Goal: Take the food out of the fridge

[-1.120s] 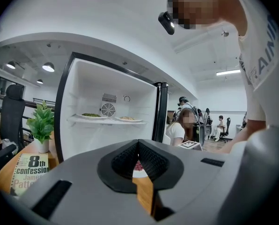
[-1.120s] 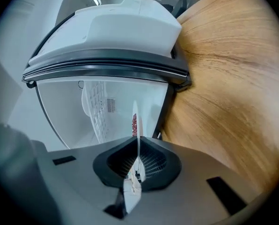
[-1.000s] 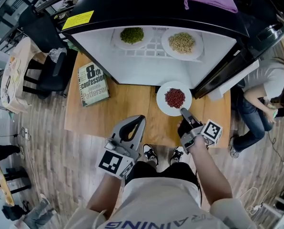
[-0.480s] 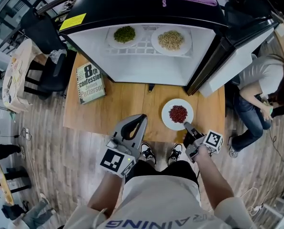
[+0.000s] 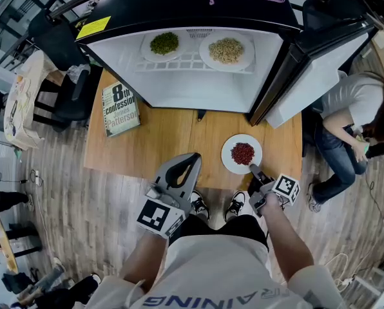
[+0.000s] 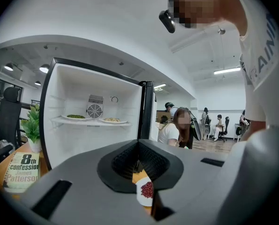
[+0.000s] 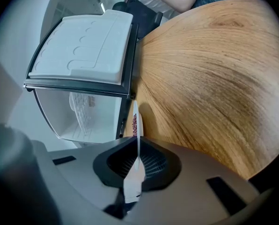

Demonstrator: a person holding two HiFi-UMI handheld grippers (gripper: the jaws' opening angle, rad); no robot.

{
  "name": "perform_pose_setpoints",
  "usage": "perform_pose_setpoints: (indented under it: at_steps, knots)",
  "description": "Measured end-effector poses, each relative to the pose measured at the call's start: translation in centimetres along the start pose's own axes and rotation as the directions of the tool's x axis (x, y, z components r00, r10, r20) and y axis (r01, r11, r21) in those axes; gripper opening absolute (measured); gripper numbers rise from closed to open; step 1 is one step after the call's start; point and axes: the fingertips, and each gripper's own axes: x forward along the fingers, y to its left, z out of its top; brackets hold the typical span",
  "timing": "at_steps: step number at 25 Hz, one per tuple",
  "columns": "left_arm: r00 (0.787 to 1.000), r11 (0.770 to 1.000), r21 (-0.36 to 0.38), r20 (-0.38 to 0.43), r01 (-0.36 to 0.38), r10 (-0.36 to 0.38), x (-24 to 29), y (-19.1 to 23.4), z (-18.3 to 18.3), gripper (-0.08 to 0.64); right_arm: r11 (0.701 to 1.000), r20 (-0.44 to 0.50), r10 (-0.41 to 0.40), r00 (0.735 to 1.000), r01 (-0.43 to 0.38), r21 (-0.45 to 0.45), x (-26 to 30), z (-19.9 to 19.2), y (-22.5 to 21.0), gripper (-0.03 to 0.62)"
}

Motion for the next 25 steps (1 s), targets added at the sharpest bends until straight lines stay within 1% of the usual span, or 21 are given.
perform_pose_setpoints:
  at_steps: [3,7,9,10,11,13,15,17,19,22,25]
  knots:
    - [1.000,1.000,-0.001,0.000,-0.002,0.002,0.0,-0.1,0.0,0.009,1.000,0.004,-0.007,1.000,0.007,-0.015,0.1,0.0,-0.1,0.031]
    - [1.000,1.000,-0.004,0.002,-0.006,0.006,-0.2,0.2,0.0,0.009,0.998,0.030,-0.023,0.999,0.025,-0.061,0.1,0.4,0.3,0.032]
    - [1.000,1.000,-0.005,0.002,-0.009,0.009,-0.3,0.3,0.0,0.009,0.996,0.024,-0.027,0.999,0.029,-0.089,0.3,0.4,0.6,0.034]
    - [1.000,1.000,-0.006,0.003,-0.010,0.010,-0.3,0.4,0.0,0.009,0.994,0.016,-0.028,0.999,0.030,-0.107,0.4,0.3,0.7,0.043]
    - [1.000,1.000,-0.006,0.003,-0.011,0.011,-0.4,0.5,0.0,0.009,0.992,0.004,-0.027,1.000,0.027,-0.125,0.5,0.2,0.9,0.084]
    - [1.000,1.000,-0.007,0.001,-0.012,0.012,-0.4,0.6,-0.1,0.009,0.986,-0.026,-0.022,0.999,0.018,-0.166,0.8,-0.1,1.3,0.111]
    - [1.000,1.000,-0.008,-0.002,-0.011,0.011,-0.5,0.7,-0.2,0.009,0.972,-0.062,-0.031,0.998,0.016,-0.233,1.0,-0.6,1.6,0.152]
    - [1.000,1.000,-0.010,-0.004,-0.011,0.011,-0.6,0.8,-0.3,0.009,0.951,-0.098,-0.051,0.994,0.018,-0.307,1.2,-1.3,1.7,0.183]
    - [1.000,1.000,-0.011,-0.006,-0.012,0.011,-0.8,0.9,-0.3,0.009,0.921,-0.130,-0.083,0.988,0.026,-0.389,1.4,-1.9,1.6,0.196]
    - [1.000,1.000,-0.013,-0.010,-0.016,0.016,-0.9,1.1,-0.4,0.009,0.849,-0.167,-0.159,0.973,0.048,-0.526,1.6,-2.7,0.8,0.210]
    - [1.000,1.000,-0.015,-0.009,-0.018,0.018,-1.0,1.2,-0.4,0.009,0.781,-0.192,-0.224,0.955,0.058,-0.622,1.6,-3.2,0.1,0.220]
